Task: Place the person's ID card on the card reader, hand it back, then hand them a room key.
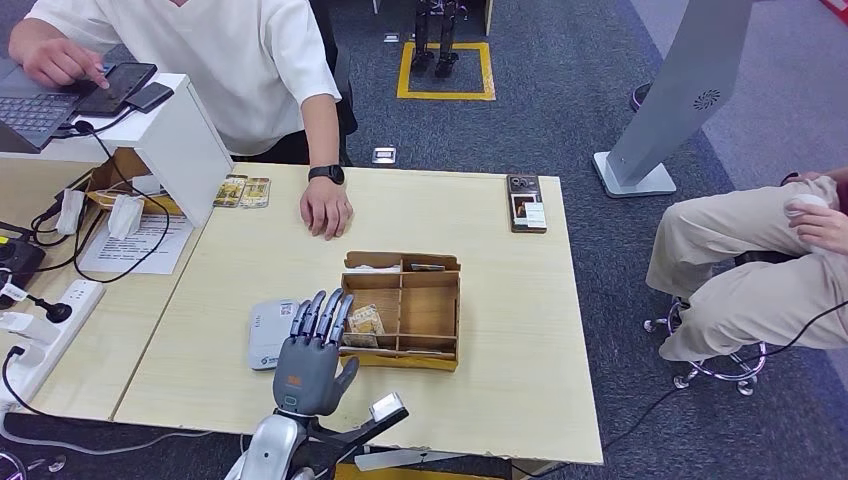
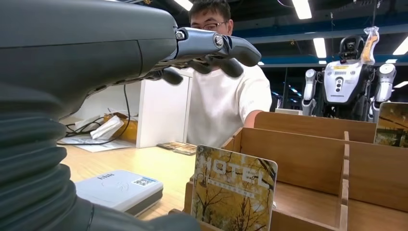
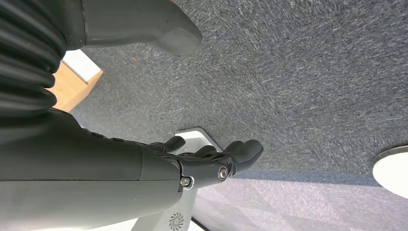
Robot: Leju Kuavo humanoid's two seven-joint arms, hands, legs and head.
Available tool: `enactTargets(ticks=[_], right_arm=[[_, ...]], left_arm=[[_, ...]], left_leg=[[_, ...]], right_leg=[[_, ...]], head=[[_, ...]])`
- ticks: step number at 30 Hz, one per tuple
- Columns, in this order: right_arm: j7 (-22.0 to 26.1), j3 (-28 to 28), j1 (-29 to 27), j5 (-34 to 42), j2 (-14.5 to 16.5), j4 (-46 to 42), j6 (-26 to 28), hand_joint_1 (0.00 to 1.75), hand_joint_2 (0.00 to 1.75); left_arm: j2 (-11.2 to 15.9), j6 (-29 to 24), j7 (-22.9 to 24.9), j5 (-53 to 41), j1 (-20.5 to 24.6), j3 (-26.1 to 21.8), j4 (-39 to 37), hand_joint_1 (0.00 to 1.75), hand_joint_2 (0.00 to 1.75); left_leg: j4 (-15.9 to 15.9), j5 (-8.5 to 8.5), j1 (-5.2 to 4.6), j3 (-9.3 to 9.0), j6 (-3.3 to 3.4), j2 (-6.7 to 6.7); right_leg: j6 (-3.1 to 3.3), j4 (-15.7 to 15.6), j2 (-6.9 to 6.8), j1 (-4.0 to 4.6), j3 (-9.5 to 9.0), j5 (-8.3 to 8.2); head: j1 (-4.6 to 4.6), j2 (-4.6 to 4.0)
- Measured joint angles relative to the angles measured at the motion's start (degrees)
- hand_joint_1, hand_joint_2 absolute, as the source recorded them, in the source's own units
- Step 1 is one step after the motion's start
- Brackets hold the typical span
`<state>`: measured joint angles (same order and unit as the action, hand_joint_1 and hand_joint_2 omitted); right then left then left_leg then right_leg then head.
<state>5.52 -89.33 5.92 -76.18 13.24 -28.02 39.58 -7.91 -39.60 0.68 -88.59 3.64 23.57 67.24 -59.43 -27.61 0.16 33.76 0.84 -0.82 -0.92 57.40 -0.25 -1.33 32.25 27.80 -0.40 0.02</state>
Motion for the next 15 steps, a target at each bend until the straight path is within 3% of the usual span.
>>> enactTargets(ticks=[7, 15], right_arm=[[0.00, 0.00, 0.00, 0.13, -0.02, 0.09, 0.00, 0.00, 1.75], [0.00, 0.00, 0.00, 0.25, -0.06, 0.17, 0.00, 0.00, 1.75]], left_arm=[[0.22, 0.00, 0.44, 0.00, 0.31, 0.20, -1.09, 0.75, 1.75], [0.22, 0.00, 0.61, -0.01, 0.55, 0.23, -2.04, 0.35, 1.75]], left_leg=[[0.00, 0.00, 0.00, 0.00, 0.00, 0.00], [0.00, 0.00, 0.00, 0.00, 0.00, 0.00]], right_leg=[[0.00, 0.00, 0.00, 0.00, 0.00, 0.00], [0.00, 0.00, 0.00, 0.00, 0.00, 0.00]], head=[[0.00, 0.00], [0.00, -0.01]])
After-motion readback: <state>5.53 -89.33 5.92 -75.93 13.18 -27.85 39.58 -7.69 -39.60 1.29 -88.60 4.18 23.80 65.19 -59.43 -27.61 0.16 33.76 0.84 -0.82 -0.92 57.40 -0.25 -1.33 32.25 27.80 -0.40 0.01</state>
